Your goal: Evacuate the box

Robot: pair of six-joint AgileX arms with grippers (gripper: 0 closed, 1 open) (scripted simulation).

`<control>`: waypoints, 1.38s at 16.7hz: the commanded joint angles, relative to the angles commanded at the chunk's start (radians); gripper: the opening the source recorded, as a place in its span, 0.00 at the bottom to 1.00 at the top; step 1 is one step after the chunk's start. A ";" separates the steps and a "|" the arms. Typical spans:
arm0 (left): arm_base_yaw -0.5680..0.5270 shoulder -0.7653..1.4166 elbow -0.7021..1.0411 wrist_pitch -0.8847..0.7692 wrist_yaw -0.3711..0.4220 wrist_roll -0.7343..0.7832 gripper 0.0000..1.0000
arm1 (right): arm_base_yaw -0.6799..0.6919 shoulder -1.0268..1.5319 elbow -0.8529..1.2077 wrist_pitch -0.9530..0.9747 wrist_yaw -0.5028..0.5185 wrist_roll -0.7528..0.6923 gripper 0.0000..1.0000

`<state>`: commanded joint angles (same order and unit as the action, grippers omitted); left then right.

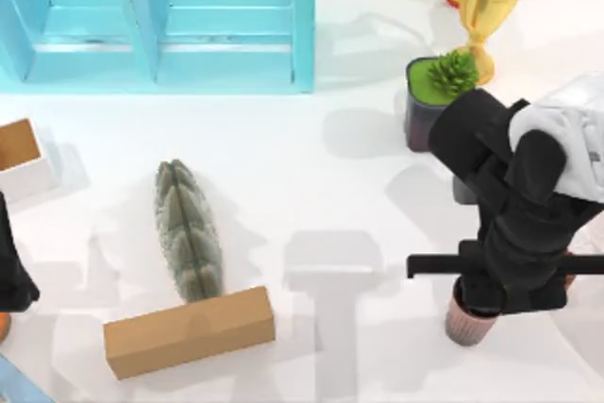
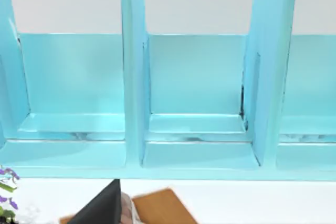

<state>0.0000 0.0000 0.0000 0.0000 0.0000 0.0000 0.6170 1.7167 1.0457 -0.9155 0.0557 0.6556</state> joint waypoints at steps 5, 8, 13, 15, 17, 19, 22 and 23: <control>0.000 0.000 0.000 0.000 0.000 0.000 1.00 | 0.000 0.002 -0.002 0.002 0.000 0.000 0.08; 0.000 0.000 0.000 0.000 0.000 0.000 1.00 | 0.000 0.002 -0.002 0.002 0.000 0.000 0.30; 0.000 0.000 0.000 0.000 0.000 0.000 1.00 | 0.000 0.002 -0.002 0.002 0.000 0.000 0.68; 0.000 0.000 0.000 0.000 0.000 0.000 1.00 | 0.000 0.002 -0.002 0.002 0.000 0.000 0.83; 0.000 0.000 0.000 0.000 0.000 0.000 1.00 | 0.000 0.002 -0.002 0.002 0.000 0.000 0.98; 0.000 0.000 0.000 0.000 0.000 0.000 1.00 | 0.000 0.002 -0.002 0.002 0.000 0.000 1.00; 0.000 0.000 0.000 0.000 0.000 0.000 1.00 | 0.000 0.002 -0.002 0.002 0.000 0.000 1.00; 0.000 0.000 0.000 0.000 0.000 0.000 1.00 | 0.000 0.002 -0.002 0.002 0.000 0.000 1.00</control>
<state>0.0000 0.0000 0.0000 0.0000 0.0000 0.0000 0.6174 1.7185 1.0440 -0.9135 0.0556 0.6559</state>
